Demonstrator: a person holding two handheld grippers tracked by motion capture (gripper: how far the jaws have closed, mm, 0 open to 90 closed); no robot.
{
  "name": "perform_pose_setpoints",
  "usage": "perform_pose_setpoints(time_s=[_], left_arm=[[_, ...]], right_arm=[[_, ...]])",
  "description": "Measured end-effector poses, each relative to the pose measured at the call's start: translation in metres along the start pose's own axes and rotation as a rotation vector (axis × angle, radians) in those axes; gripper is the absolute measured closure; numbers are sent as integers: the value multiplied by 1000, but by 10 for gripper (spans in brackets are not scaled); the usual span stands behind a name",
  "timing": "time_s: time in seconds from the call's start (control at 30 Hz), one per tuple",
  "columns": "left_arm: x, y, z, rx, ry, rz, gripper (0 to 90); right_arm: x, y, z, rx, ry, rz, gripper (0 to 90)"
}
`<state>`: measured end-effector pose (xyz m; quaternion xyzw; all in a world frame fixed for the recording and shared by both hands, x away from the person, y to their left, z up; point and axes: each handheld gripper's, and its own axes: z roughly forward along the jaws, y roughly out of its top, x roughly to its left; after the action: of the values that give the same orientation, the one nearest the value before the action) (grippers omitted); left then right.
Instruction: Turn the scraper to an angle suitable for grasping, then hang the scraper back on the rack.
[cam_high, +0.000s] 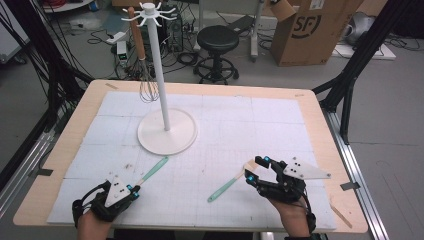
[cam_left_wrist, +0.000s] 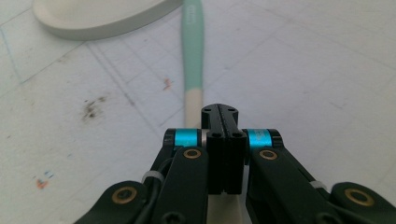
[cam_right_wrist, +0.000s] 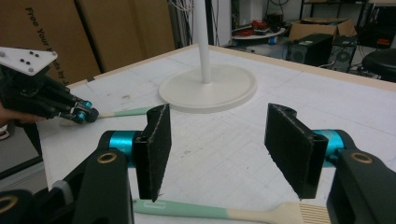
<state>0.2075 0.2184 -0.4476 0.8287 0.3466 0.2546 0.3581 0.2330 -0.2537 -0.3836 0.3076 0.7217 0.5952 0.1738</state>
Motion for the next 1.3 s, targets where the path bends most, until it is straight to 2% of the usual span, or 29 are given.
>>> perform_pose_setpoints(time_s=[0.07,0.13,0.17,0.2,0.27,0.3,0.33,0.37,0.4,0.5,0.53,0.57,0.6,0.63,0.67,0.7,0.77,0.87,1.1,1.3], left_arm=[[7,-3,-2,-28,-13,-29,897],[16,-6,-7,-79,-42,-78,896],[25,-8,-14,-140,-58,-123,894],[25,-8,-14,-140,-58,-123,868],[33,-9,-21,-205,-86,-171,819],[40,-10,-27,-262,-103,-196,802],[44,-10,-30,-290,-112,-204,779],[44,-10,-30,-290,-112,-204,742],[46,-10,-32,-315,-120,-214,742],[53,-10,-38,-383,-129,-233,621],[57,-8,-40,-414,-126,-249,500],[57,-8,-40,-414,-126,-249,448],[59,-7,-40,-428,-126,-256,448],[61,-5,-41,-457,-114,-258,356],[61,-5,-41,-457,-114,-258,314],[61,-4,-42,-484,-106,-271,280],[61,-2,-42,-492,-102,-272,245],[62,1,-41,-498,-101,-251,184],[61,3,-41,-493,-103,-240,187],[62,4,-40,-491,-97,-238,186]], right_arm=[[0,0,0,0,0,7,403],[-1,-1,0,-1,-1,8,401],[-1,-2,0,-2,-4,9,400],[-1,-2,0,-2,-4,9,400],[-2,-3,-1,-9,-13,10,395],[-2,-3,-2,-13,-16,12,393],[-3,-4,-3,-15,-23,14,391],[-3,-4,-3,-15,-23,14,391],[-3,-4,-4,-20,-30,10,388],[-5,-6,-7,-14,-43,9,379],[-5,-5,-8,0,-62,-3,367],[-5,-5,-9,4,-67,-5,352],[-5,-5,-9,4,-67,-5,352],[-5,-3,-10,9,-93,-16,333],[-5,-3,-10,9,-93,-16,333],[-5,-3,-10,18,-118,-27,316],[-5,-2,-11,19,-124,-34,310],[-6,-2,-11,19,-144,-30,264],[-7,-4,-10,14,-135,-23,189],[-5,-1,-13,7,-127,-30,178]])
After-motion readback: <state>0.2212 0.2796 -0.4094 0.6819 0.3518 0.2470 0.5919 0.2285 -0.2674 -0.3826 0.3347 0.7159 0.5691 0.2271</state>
